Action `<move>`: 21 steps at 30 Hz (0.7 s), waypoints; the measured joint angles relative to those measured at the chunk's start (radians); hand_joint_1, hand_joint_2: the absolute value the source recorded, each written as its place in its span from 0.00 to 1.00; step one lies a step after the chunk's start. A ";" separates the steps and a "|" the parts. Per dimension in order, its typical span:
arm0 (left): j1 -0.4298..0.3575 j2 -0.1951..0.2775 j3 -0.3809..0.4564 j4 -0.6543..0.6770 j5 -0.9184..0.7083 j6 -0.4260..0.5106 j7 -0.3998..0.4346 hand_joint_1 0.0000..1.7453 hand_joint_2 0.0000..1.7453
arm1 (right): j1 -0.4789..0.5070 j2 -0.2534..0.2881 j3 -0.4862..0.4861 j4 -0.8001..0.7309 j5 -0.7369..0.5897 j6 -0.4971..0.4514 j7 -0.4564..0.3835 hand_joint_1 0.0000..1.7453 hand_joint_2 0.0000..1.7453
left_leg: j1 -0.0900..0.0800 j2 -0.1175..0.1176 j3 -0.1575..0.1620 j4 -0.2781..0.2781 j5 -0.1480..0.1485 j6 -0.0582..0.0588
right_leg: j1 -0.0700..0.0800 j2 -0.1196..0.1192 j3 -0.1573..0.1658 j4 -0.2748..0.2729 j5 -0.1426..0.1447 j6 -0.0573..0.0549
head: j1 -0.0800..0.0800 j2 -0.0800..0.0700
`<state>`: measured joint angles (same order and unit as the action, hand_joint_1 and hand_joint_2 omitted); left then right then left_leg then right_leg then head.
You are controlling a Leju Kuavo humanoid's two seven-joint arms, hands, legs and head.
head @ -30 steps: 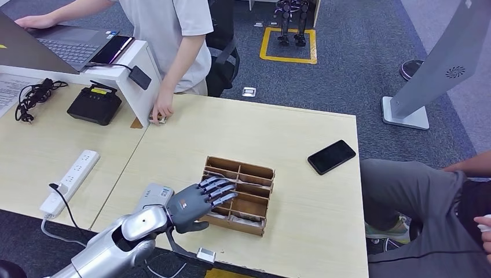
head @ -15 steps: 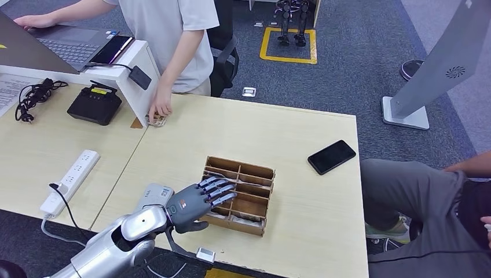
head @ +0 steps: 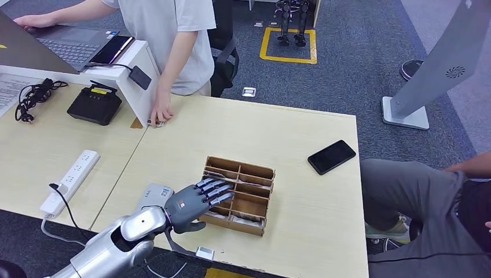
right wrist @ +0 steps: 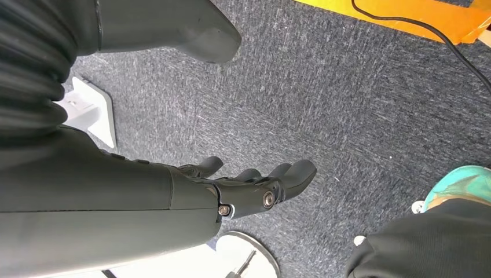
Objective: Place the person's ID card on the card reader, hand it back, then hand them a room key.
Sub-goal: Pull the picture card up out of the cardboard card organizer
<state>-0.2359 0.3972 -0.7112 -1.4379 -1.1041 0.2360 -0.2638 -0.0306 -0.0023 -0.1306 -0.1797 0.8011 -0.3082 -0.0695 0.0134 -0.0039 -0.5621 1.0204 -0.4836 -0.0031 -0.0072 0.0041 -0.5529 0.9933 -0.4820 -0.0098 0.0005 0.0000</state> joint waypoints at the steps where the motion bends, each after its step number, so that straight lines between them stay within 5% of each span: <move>1: 0.002 0.002 0.001 0.002 0.004 -0.003 -0.001 0.00 1.00 | 0.000 0.000 0.000 0.000 0.002 0.000 0.000 0.00 1.00 | 0.000 0.000 0.000 0.000 0.000 0.000 | 0.000 0.000 0.000 0.000 0.000 0.000 | 0.000 0.000; 21: 0.048 0.074 0.026 -0.043 0.012 -0.044 0.021 0.00 1.00 | 0.000 0.018 -0.021 0.000 0.016 -0.001 0.001 0.00 1.00 | 0.000 0.000 0.000 0.000 0.000 0.000 | 0.000 0.000 0.000 0.000 0.000 0.000 | 0.000 0.000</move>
<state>-0.1884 0.4715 -0.6849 -1.4808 -1.0923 0.1917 -0.2430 -0.0309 0.0154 -0.1515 -0.1801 0.8174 -0.3097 -0.0689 0.0138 -0.0038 -0.5619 1.0204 -0.4836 -0.0032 -0.0070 0.0042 -0.5528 0.9935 -0.4820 -0.0099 0.0006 0.0000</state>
